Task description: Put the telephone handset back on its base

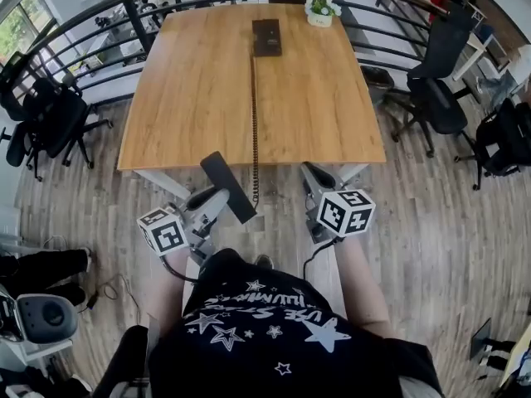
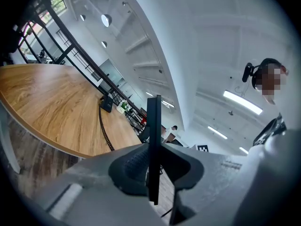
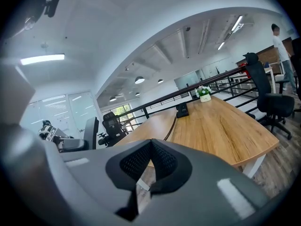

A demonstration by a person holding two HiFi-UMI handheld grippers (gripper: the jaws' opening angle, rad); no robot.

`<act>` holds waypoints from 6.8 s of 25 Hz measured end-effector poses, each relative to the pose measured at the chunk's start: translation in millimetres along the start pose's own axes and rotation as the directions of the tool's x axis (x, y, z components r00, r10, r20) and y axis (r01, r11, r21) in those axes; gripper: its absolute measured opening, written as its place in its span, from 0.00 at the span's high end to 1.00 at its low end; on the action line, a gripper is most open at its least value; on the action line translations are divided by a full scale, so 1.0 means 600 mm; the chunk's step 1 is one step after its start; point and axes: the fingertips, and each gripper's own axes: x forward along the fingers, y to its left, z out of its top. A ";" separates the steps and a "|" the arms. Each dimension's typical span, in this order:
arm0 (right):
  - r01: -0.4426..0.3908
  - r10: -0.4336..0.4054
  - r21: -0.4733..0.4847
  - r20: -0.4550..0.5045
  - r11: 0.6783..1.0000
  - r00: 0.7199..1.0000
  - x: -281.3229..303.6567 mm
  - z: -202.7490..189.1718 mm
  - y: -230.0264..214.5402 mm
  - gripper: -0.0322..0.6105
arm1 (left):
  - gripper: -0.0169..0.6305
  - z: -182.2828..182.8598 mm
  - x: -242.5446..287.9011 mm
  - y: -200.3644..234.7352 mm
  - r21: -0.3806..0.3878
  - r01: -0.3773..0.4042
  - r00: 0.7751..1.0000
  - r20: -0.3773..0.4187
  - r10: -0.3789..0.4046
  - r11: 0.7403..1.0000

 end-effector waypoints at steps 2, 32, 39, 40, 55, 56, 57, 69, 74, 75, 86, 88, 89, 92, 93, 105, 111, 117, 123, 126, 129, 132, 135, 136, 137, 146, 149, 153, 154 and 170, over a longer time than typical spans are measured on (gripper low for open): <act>0.013 -0.013 0.003 -0.010 1.000 1.000 0.010 -0.002 -0.007 0.95 | 0.86 0.002 -0.001 0.006 -0.014 -0.011 1.000 0.006 0.011 1.000; 0.197 -0.197 0.006 -0.009 0.980 0.980 0.285 0.159 -0.150 0.95 | 0.86 0.267 0.171 0.249 -0.042 0.126 0.991 -0.037 -0.127 0.991; 0.251 -0.251 -0.028 0.003 0.968 0.968 0.342 0.212 -0.164 0.95 | 0.86 0.335 0.199 0.312 -0.046 0.186 0.981 -0.050 -0.188 0.981; 0.258 -0.258 -0.032 0.001 0.966 0.966 0.344 0.215 -0.166 0.95 | 0.86 0.340 0.204 0.318 -0.047 0.196 0.979 -0.055 -0.198 0.980; 0.248 -0.248 -0.010 -0.036 0.969 0.968 0.388 0.271 -0.281 0.95 | 0.86 0.384 0.321 0.355 -0.065 0.164 0.983 -0.075 -0.168 0.984; 0.239 -0.239 -0.011 -0.036 0.971 0.970 0.396 0.281 -0.290 0.95 | 0.86 0.391 0.331 0.357 -0.064 0.161 0.984 -0.072 -0.165 0.985; 0.230 -0.231 -0.013 -0.036 0.973 0.972 0.404 0.292 -0.300 0.95 | 0.86 0.399 0.341 0.358 -0.061 0.160 0.984 -0.069 -0.164 0.985; 0.135 -0.137 -0.027 -0.078 0.990 0.987 0.502 0.358 -0.408 0.95 | 0.86 0.479 0.474 0.395 0.027 0.121 0.989 -0.086 -0.118 0.992; 0.107 -0.109 -0.018 -0.103 0.994 0.989 0.539 0.361 -0.435 0.95 | 0.86 0.499 0.514 0.418 0.039 0.108 0.989 -0.103 -0.103 0.993; 0.102 -0.103 -0.017 -0.107 0.995 0.989 0.546 0.361 -0.440 0.95 | 0.86 0.502 0.522 0.424 0.041 0.105 0.989 -0.108 -0.100 0.994; 0.083 -0.083 -0.006 -0.157 0.997 0.984 0.614 0.350 -0.478 0.95 | 0.86 0.542 0.610 0.520 0.068 0.119 0.975 -0.195 -0.104 0.991; 0.085 -0.084 -0.001 -0.167 0.996 0.982 0.622 0.343 -0.485 0.95 | 0.86 0.544 0.624 0.537 0.058 0.122 0.973 -0.206 -0.107 0.991; 0.086 -0.084 0.002 -0.172 0.996 0.982 0.626 0.340 -0.488 0.95 | 0.86 0.545 0.632 0.543 0.050 0.127 0.971 -0.211 -0.114 0.991; 0.091 -0.087 0.009 -0.183 0.996 0.979 0.639 0.331 -0.497 0.95 | 0.86 0.546 0.654 0.560 0.021 0.155 0.963 -0.226 -0.146 0.988; 0.093 -0.090 0.012 -0.186 0.996 0.978 0.643 0.328 -0.500 0.95 | 0.86 0.546 0.662 0.568 0.017 0.162 0.960 -0.234 -0.153 0.987; 0.127 -0.114 0.042 -0.224 0.991 0.968 0.682 0.295 -0.534 0.95 | 0.86 0.546 0.735 0.663 0.007 0.195 0.925 -0.334 -0.182 0.981; 0.127 -0.112 0.049 -0.242 0.991 0.964 0.692 0.284 -0.538 0.95 | 0.86 0.553 0.752 0.681 0.023 0.236 0.915 -0.342 -0.214 0.971; 0.137 -0.116 0.067 -0.250 0.988 0.961 0.698 0.273 -0.548 0.95 | 0.86 0.550 0.767 0.708 -0.005 0.236 0.917 -0.329 -0.224 0.972; 0.136 -0.114 0.069 -0.257 0.988 0.960 0.709 0.267 -0.556 0.95 | 0.86 0.550 0.776 0.733 -0.050 0.208 0.929 -0.301 -0.214 0.977; 0.132 -0.109 0.072 -0.261 0.989 0.959 0.714 0.264 -0.557 0.95 | 0.86 0.551 0.779 0.741 -0.062 0.208 0.931 -0.293 -0.217 0.976; 0.131 -0.105 0.082 -0.265 0.988 0.959 0.719 0.257 -0.558 0.95 | 0.86 0.548 0.783 0.752 -0.053 0.223 0.928 -0.295 -0.228 0.973; 0.130 -0.102 0.090 -0.268 0.987 0.958 0.723 0.254 -0.559 0.95 | 0.86 0.543 0.787 0.755 -0.042 0.232 0.917 -0.324 -0.233 0.972; 0.130 -0.100 0.097 -0.268 0.987 0.958 0.726 0.254 -0.563 0.95 | 0.85 0.539 0.793 0.753 -0.042 0.225 0.908 -0.353 -0.226 0.973; 0.131 -0.101 0.099 -0.269 0.986 0.958 0.726 0.253 -0.564 0.95 | 0.85 0.537 0.794 0.757 -0.041 0.224 0.906 -0.359 -0.224 0.974; 0.132 -0.101 0.101 -0.269 0.986 0.958 0.727 0.252 -0.565 0.95 | 0.85 0.535 0.795 0.761 -0.040 0.220 0.905 -0.364 -0.219 0.975; 0.131 -0.097 0.113 -0.265 0.985 0.959 0.730 0.250 -0.563 0.95 | 0.82 0.522 0.804 0.794 -0.023 0.113 0.900 -0.421 -0.112 0.993; 0.131 -0.096 0.119 -0.263 0.984 0.960 0.726 0.250 -0.564 0.95 | 0.81 0.520 0.806 0.795 -0.021 0.096 0.895 -0.436 -0.095 0.995; 0.128 -0.093 0.119 -0.261 0.985 0.961 0.726 0.249 -0.560 0.95 | 0.79 0.518 0.805 0.801 0.007 0.064 0.895 -0.443 -0.054 0.998; 0.125 -0.091 0.117 -0.259 0.985 0.961 0.726 0.250 -0.558 0.95 | 0.79 0.518 0.804 0.803 0.020 0.056 0.894 -0.446 -0.041 0.998; 0.105 -0.089 0.071 -0.193 0.992 0.977 0.688 0.313 -0.498 0.95 | 0.59 0.561 0.753 0.719 0.031 0.030 0.931 -0.365 -0.016 0.999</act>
